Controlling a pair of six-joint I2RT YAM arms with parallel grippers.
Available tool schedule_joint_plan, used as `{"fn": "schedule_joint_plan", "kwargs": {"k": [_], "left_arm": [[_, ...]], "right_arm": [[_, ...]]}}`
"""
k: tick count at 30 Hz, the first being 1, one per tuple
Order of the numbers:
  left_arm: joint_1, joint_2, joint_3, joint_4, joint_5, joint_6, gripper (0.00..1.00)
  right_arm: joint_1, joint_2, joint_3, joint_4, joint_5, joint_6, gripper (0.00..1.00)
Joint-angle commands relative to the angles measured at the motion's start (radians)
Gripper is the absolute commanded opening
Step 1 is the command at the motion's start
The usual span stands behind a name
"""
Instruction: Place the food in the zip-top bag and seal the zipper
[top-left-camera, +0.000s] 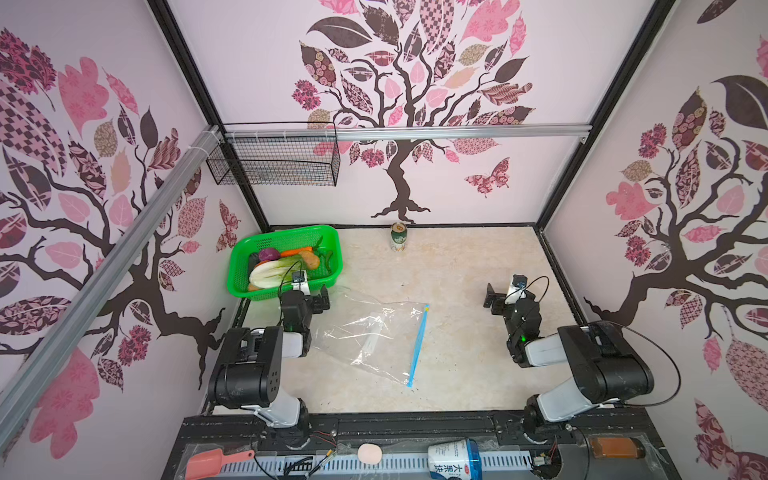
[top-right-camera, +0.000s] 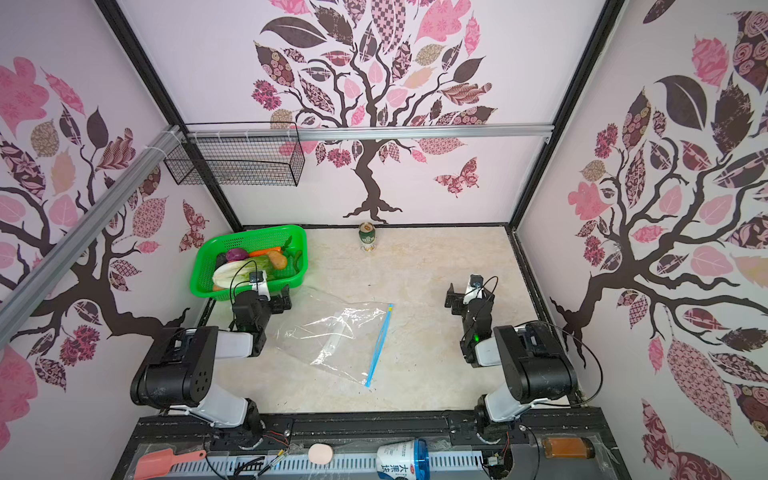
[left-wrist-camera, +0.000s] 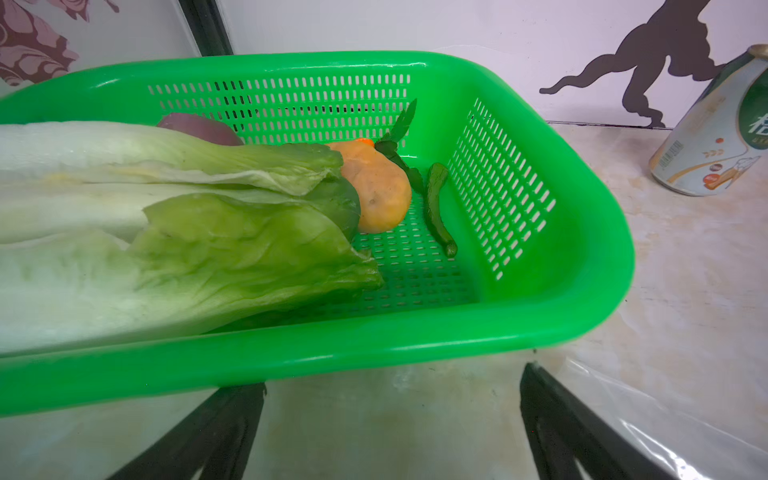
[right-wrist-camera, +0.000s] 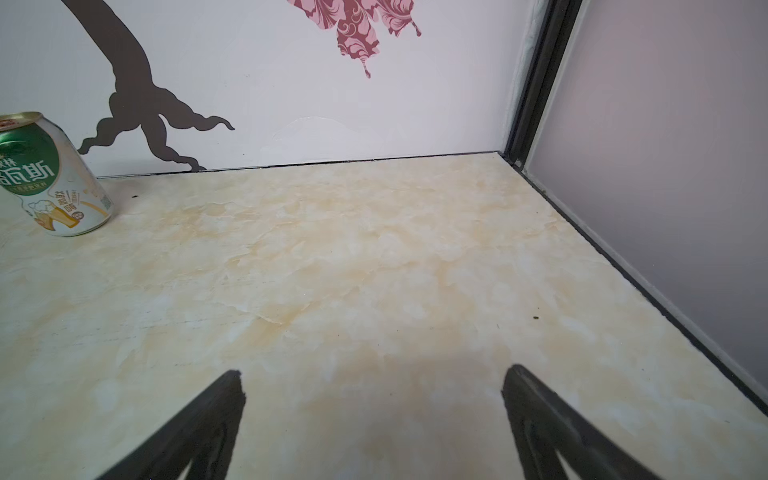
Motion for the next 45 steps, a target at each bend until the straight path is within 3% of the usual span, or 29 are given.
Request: {"fn": "schedule_joint_plan", "kwargs": {"k": [1,23,32,35,38,41,45], "left_arm": [[-0.005,-0.007,-0.002,0.018,-0.004,-0.002,0.99],[-0.007,-0.006,0.003,0.012,-0.009,-0.003,0.99],[-0.013,-0.029,-0.039,0.072,0.004,0.019,0.99],[-0.021,-0.103,-0.035,0.003,-0.035,0.009,0.99],[-0.021,-0.196,0.019,-0.202,-0.069,-0.041,0.99],[-0.024,-0.265,0.089,-0.456,-0.046,-0.102,0.99],[-0.058,-0.34,0.126,-0.59,-0.123,-0.118,0.99]], "right_arm": [[-0.003,0.013,0.014,0.002,-0.003,0.013,0.99],[-0.017,0.015,0.03,-0.029,-0.025,0.024,1.0],[-0.016,-0.028,-0.033,0.082,-0.007,0.018,1.0],[-0.016,-0.142,0.009,-0.107,0.053,0.042,1.0],[-0.017,-0.222,0.071,-0.284,0.1,0.078,1.0],[-0.016,-0.278,0.152,-0.472,0.098,0.186,0.99],[-0.016,-0.312,0.251,-0.708,0.092,0.417,1.0]]}}
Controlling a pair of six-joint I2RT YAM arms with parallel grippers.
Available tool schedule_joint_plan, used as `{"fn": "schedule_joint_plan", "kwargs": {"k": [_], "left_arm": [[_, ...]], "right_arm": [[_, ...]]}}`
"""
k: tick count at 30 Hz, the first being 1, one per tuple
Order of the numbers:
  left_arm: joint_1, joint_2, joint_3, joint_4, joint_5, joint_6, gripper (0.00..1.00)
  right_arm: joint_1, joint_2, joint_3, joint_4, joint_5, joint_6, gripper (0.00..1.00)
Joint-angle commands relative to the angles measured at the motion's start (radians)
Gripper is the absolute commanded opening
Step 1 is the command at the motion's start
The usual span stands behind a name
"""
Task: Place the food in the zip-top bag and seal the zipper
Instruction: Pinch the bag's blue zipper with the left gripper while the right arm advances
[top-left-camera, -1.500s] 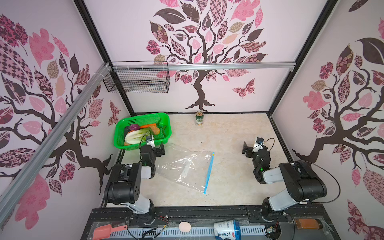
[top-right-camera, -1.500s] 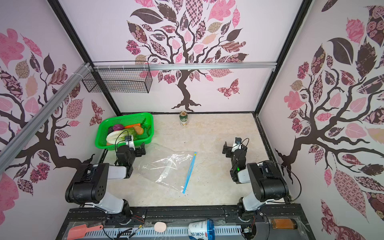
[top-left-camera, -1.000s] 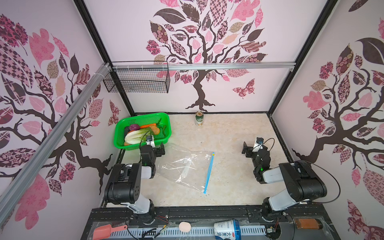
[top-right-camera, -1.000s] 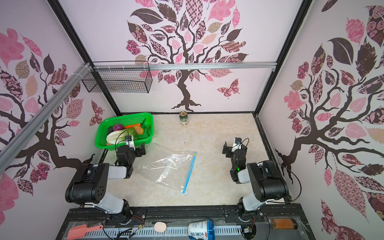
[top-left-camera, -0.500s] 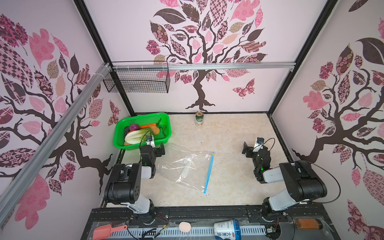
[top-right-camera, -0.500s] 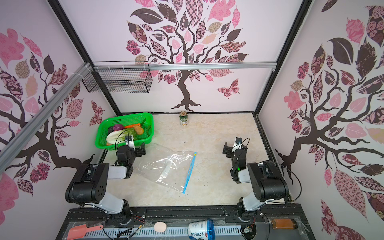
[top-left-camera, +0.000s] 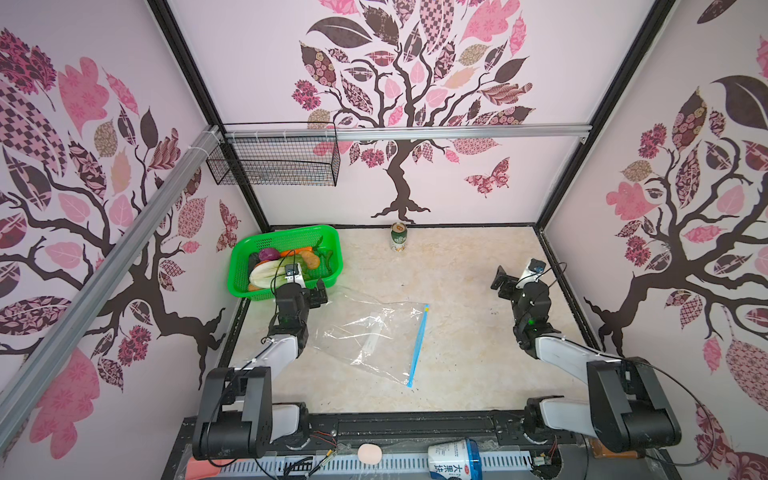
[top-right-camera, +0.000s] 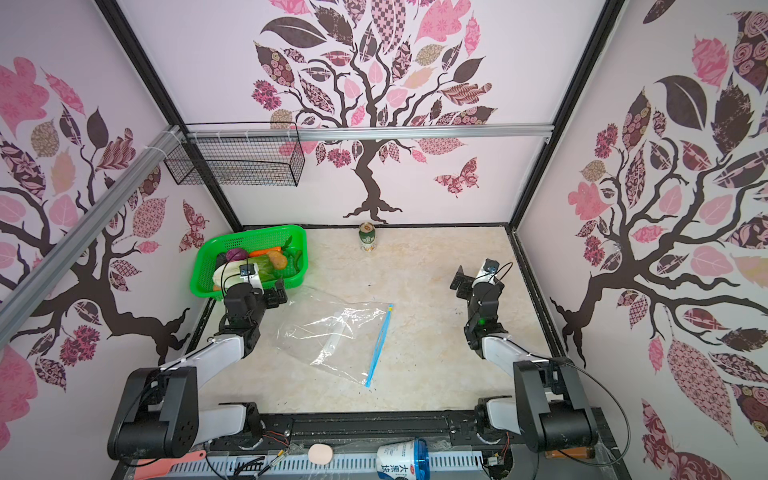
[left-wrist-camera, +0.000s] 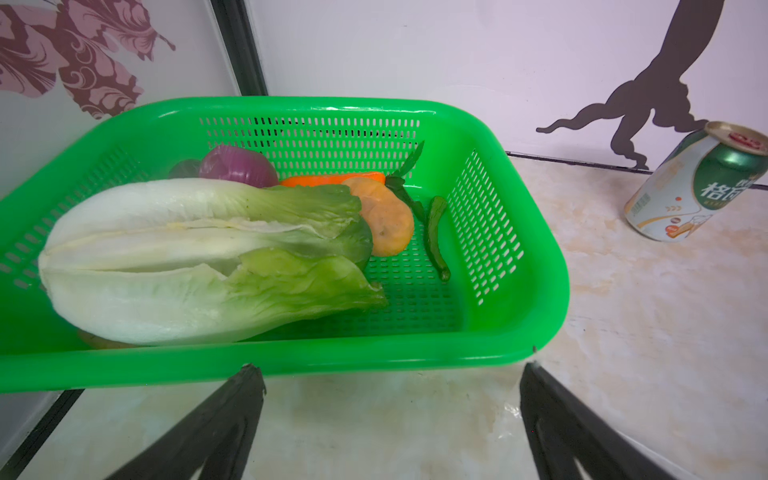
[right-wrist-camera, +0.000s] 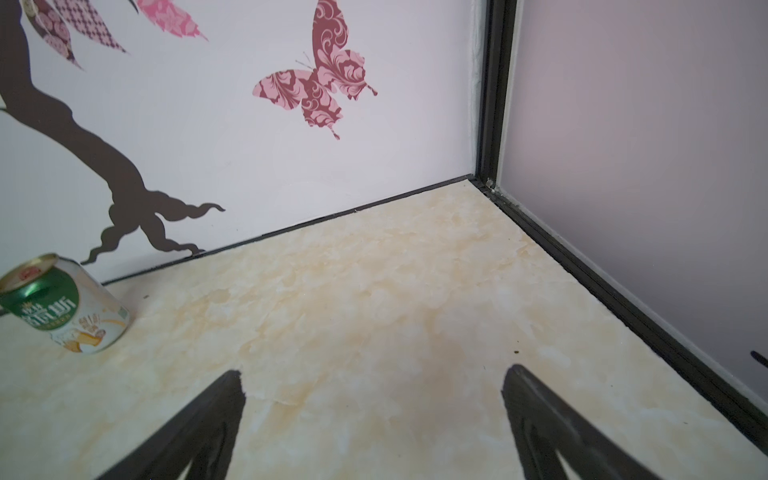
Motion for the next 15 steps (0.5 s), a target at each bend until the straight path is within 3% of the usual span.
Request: {"fn": "schedule_joint_plan", "kwargs": {"k": [1,6,10,15], "left_arm": [[-0.017,-0.068,0.042,-0.207,-0.068,-0.07,0.99],[-0.017,-0.156,0.093,-0.349,-0.062,-0.138,0.99],[-0.017,-0.147,0.227,-0.582,0.014,-0.223,0.99],[-0.02,-0.133,0.257,-0.627,0.235,-0.391,0.99]], "right_arm": [[-0.003,-0.039,0.077,-0.284,-0.01,0.229,1.0],[0.001,-0.016,0.101,-0.313,-0.418,0.309,0.99],[0.059,0.007,0.133,-0.413,-0.503,0.323,0.95],[0.11,0.02,0.133,-0.492,-0.572,0.341,0.86]]}}
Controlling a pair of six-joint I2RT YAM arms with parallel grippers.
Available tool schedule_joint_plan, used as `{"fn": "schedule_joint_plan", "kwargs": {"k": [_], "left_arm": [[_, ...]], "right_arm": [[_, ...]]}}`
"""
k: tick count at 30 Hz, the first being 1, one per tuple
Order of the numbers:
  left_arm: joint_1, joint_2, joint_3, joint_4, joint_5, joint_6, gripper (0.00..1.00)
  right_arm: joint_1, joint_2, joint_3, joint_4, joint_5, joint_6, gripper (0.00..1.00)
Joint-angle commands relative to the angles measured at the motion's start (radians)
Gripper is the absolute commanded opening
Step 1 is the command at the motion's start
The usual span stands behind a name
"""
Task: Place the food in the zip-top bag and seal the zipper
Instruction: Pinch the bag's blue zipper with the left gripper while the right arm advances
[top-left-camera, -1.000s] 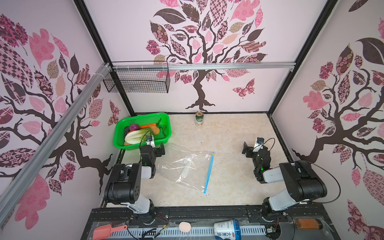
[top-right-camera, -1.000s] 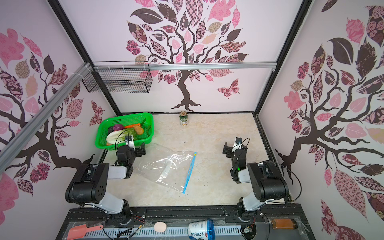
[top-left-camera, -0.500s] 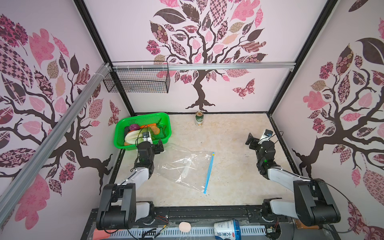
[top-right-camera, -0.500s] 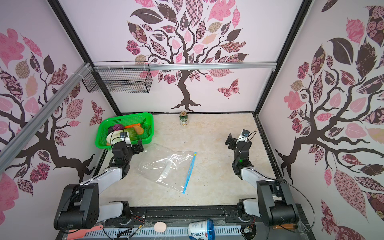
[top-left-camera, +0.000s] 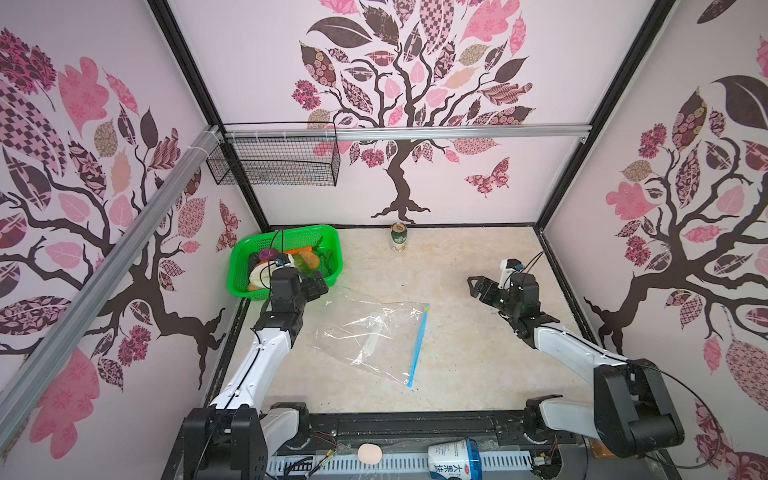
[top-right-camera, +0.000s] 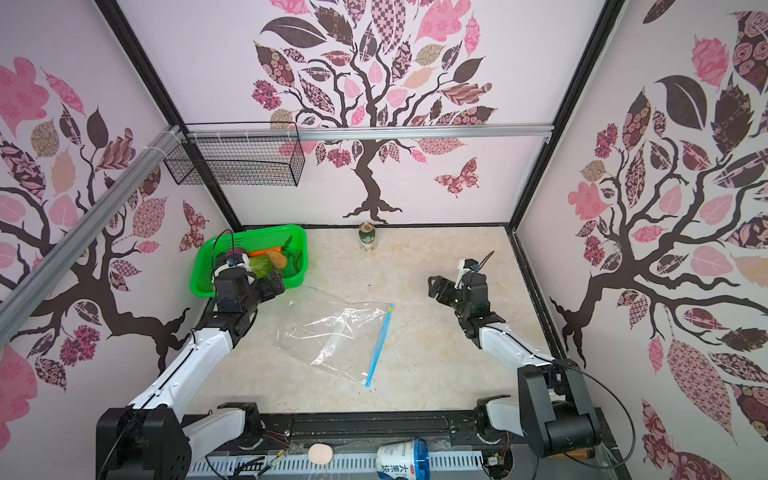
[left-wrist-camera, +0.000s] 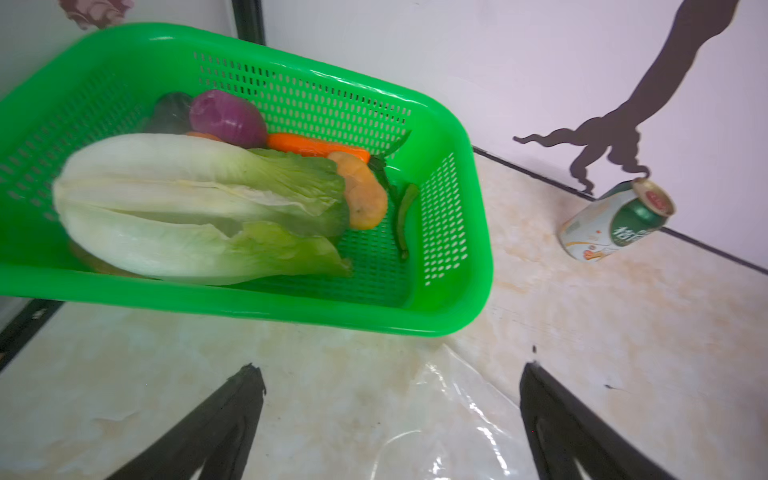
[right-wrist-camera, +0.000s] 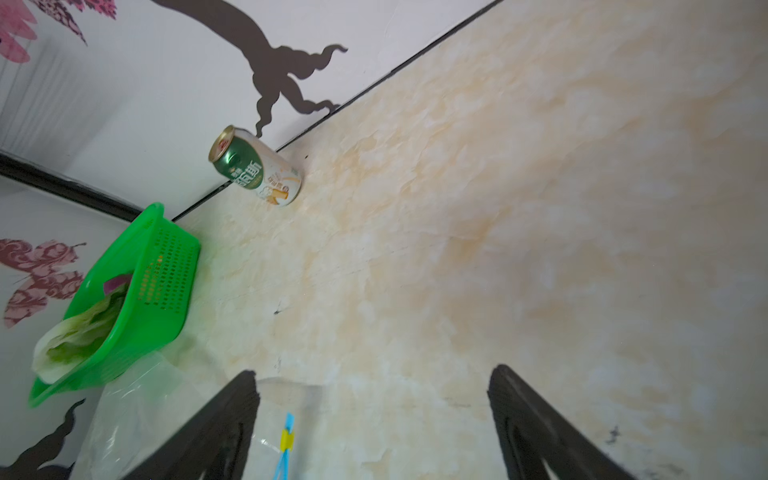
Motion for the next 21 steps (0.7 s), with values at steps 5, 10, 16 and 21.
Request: {"fn": "schedule_joint_plan", "kwargs": {"k": [5,10,16,21], "left_arm": [[-0.193,-0.004,0.037,-0.186,0.084,-0.11,0.99],[-0.485,0.058,0.077,-0.265,-0.1,-0.147,0.96],[-0.757,0.245,0.177,-0.313,-0.224,-0.174,0.92],[-0.893,0.439,0.31,-0.388,-0.255,-0.165,0.86]], "right_arm": [[0.056,0.014,0.007,-0.156,-0.152,0.046,0.85],[0.056,0.005,-0.033,-0.162,-0.167,0.043,1.0],[0.056,-0.001,0.01,-0.318,-0.046,0.003,0.99],[0.048,-0.043,0.009,-0.335,0.036,0.007,1.0]]}}
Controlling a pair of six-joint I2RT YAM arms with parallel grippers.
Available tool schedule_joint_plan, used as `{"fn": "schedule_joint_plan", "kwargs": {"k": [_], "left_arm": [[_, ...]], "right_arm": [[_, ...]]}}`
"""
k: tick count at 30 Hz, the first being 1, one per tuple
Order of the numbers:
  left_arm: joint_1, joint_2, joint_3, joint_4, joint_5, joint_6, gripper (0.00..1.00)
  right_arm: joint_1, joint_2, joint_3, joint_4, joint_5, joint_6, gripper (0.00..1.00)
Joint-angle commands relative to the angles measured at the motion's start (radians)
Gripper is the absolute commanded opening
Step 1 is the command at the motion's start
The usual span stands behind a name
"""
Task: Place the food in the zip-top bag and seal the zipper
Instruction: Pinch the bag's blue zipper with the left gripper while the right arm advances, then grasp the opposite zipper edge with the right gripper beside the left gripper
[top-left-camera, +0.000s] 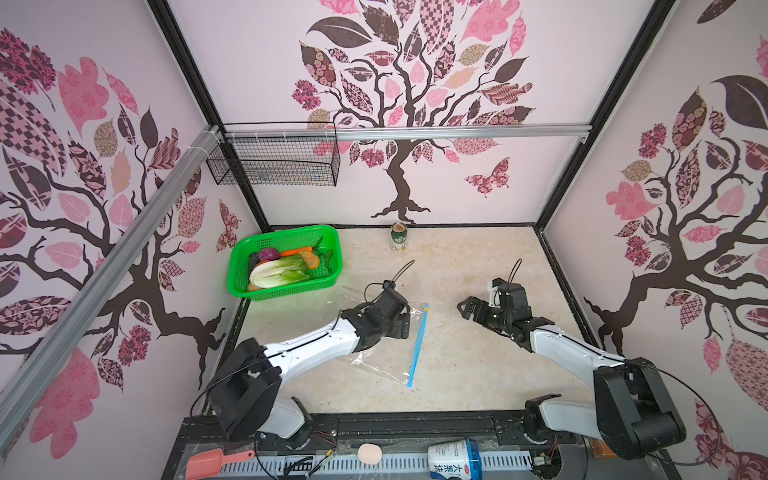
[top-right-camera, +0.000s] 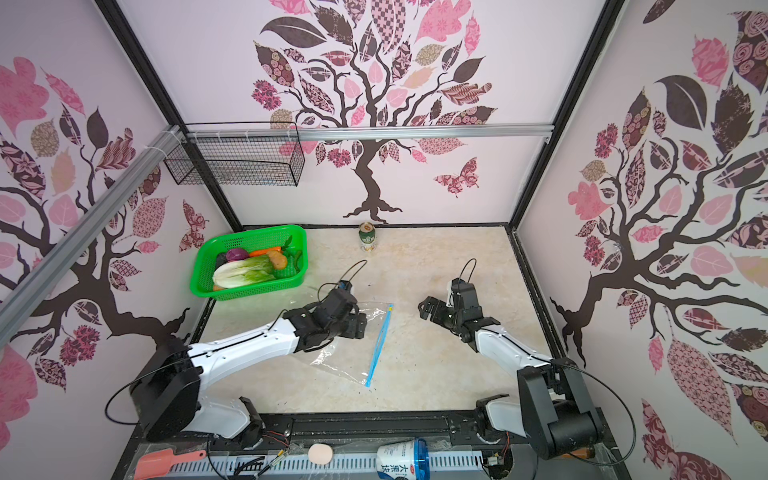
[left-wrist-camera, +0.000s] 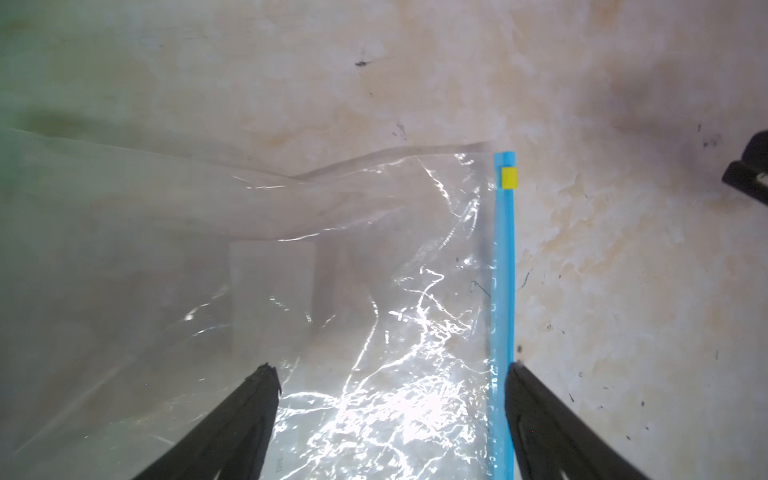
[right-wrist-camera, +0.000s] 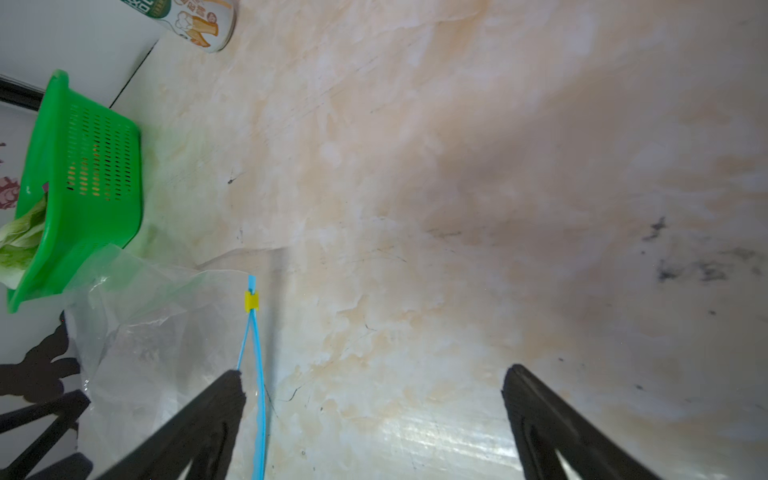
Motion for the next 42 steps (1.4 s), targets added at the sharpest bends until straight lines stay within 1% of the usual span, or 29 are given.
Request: {"fn": "schedule_joint_plan", "kwargs": {"k": [1,4,10,14,16,19,22,26,27,29,31,33,35,37,40,42], "left_arm": [[-0.065,0.088,0.102,-0.079,-0.071,0.002,0.84],[-0.102,0.158,0.157,-0.098,-0.073,0.013,0.83],[-0.126,0.257,0.23,-0.129,-0.056,0.033,0.76],[-0.128,0.314,0.255,-0.137,-0.058,0.029,0.64],[-0.128,0.33,0.266,-0.136,-0.049,0.036,0.57],[-0.127,0.341,0.271,-0.129,-0.038,0.045,0.51],[-0.128,0.351,0.273,-0.122,-0.035,0.049,0.42],[-0.127,0.368,0.277,-0.118,-0.026,0.056,0.25],[-0.127,0.37,0.277,-0.118,-0.026,0.057,0.18],[-0.127,0.372,0.282,-0.116,-0.029,0.059,0.0],[-0.126,0.359,0.285,-0.122,-0.044,0.063,0.0],[-0.117,0.324,0.284,-0.12,-0.054,0.057,0.0],[-0.099,0.272,0.279,-0.107,-0.034,0.042,0.0],[-0.073,0.211,0.268,-0.074,0.001,0.028,0.0],[-0.04,0.131,0.258,-0.034,0.05,0.029,0.0],[-0.027,0.085,0.247,-0.004,0.075,0.028,0.0]], "right_arm": [[-0.008,-0.045,0.035,-0.053,0.083,-0.013,1.0],[-0.017,-0.061,0.03,-0.054,0.103,-0.016,1.0],[-0.024,-0.059,0.031,-0.055,0.103,-0.02,1.0],[-0.024,-0.055,0.031,-0.049,0.1,-0.023,1.0],[-0.024,-0.055,0.032,-0.053,0.099,-0.029,1.0],[-0.024,-0.056,0.028,-0.057,0.101,-0.035,0.99],[-0.024,-0.056,0.024,-0.056,0.1,-0.036,0.99],[-0.024,-0.055,0.025,-0.063,0.088,-0.042,1.0],[-0.024,-0.056,0.025,-0.064,0.08,-0.043,1.0],[-0.024,-0.062,0.023,-0.064,0.058,-0.043,1.0],[-0.024,-0.069,0.019,-0.048,0.008,-0.045,0.99],[-0.024,-0.073,0.01,-0.016,-0.073,-0.023,1.0],[-0.023,-0.066,-0.003,0.037,-0.17,0.014,1.0],[-0.008,-0.054,-0.009,0.092,-0.238,0.048,0.96],[0.051,-0.042,0.006,0.12,-0.25,0.046,0.91],[0.082,-0.03,0.008,0.163,-0.253,0.065,0.87]]}}
